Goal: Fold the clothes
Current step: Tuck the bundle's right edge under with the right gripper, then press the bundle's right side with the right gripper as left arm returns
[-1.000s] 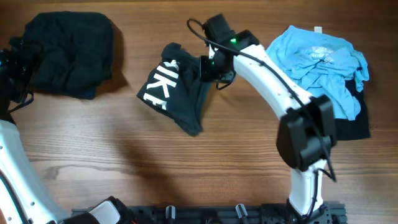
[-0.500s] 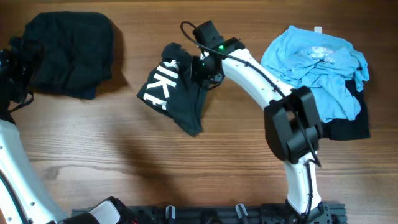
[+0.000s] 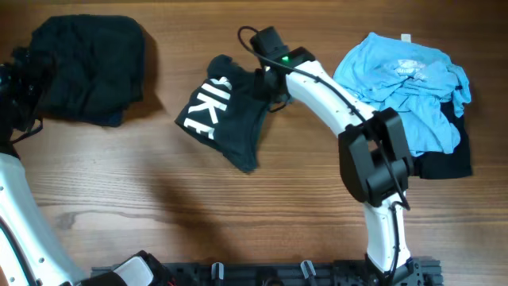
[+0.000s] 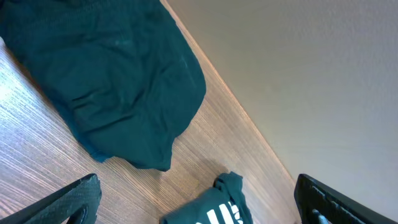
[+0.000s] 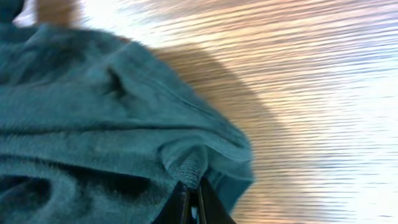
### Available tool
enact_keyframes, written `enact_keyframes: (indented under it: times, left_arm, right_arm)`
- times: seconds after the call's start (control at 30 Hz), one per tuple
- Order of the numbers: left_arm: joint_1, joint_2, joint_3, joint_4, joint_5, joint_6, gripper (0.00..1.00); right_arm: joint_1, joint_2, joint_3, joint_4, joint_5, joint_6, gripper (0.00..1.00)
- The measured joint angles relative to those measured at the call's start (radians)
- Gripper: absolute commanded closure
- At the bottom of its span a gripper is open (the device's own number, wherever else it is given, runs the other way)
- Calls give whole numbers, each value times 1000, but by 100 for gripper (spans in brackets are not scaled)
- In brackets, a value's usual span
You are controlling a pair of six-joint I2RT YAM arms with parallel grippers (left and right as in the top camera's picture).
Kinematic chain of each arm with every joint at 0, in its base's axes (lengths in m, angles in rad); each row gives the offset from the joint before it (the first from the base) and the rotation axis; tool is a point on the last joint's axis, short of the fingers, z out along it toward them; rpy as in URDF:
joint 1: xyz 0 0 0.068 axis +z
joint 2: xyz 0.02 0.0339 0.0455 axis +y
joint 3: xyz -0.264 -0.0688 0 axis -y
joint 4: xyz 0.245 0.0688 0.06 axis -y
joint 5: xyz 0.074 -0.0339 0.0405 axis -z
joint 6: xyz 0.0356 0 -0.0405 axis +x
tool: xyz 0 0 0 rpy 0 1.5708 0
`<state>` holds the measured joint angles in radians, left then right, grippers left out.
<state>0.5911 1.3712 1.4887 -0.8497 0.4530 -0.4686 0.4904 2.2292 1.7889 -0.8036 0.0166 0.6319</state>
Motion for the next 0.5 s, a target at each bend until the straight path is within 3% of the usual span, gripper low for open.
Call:
enact_keyframes:
  times: [0.17,0.27,0.3,0.5]
  left_arm:
    - [0,0,0,-6,0,18,0]
    - [0,0,0,-29,-1,57,0]
    - [0,0,0,-37,-3,75,0]
    - [-21,11,0,-81,-8,192,0]
  right_arm:
    - [-71,0,0,-21,11,-10,95]
    - [-87,0,0,-34,2,-59,18]
    - [-87,0,0,-45,-18,-91,3]
    - [-92,-4,0,-159,-130,-186,0]
